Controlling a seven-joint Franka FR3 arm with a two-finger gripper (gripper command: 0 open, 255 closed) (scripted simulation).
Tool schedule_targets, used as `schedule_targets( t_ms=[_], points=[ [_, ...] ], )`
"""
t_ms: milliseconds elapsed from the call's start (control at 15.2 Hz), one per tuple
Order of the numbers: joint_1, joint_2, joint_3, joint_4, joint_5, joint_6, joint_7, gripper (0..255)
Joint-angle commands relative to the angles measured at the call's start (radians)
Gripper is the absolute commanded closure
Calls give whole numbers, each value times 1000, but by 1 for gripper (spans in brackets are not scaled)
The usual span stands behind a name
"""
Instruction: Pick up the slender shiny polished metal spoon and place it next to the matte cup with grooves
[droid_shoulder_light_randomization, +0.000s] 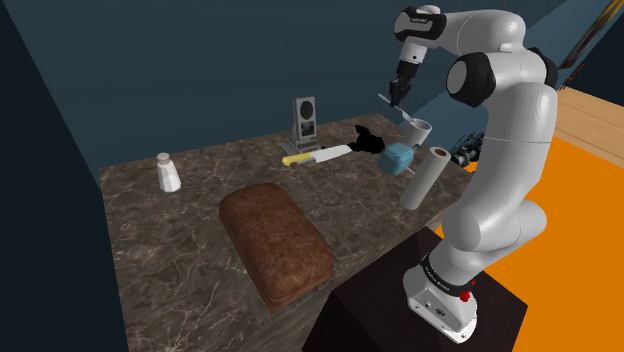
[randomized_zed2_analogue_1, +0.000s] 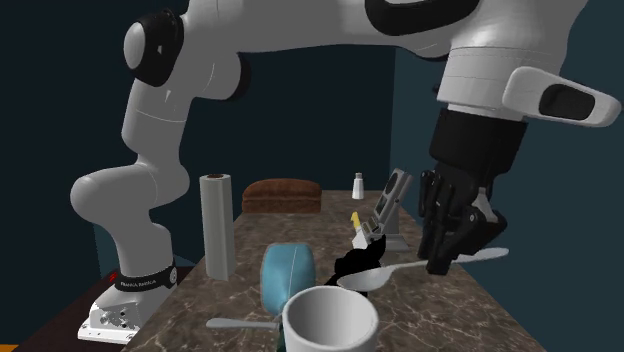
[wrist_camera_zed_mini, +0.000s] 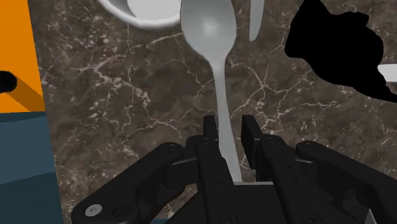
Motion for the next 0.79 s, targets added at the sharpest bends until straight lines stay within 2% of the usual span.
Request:
schedule_targets(
  t_ms=[0, 726],
  points=[
    [2, -2, 0, -31, 0, 29, -3, 255],
    [11, 8, 4, -164, 5, 171, -15, 255]
  ],
)
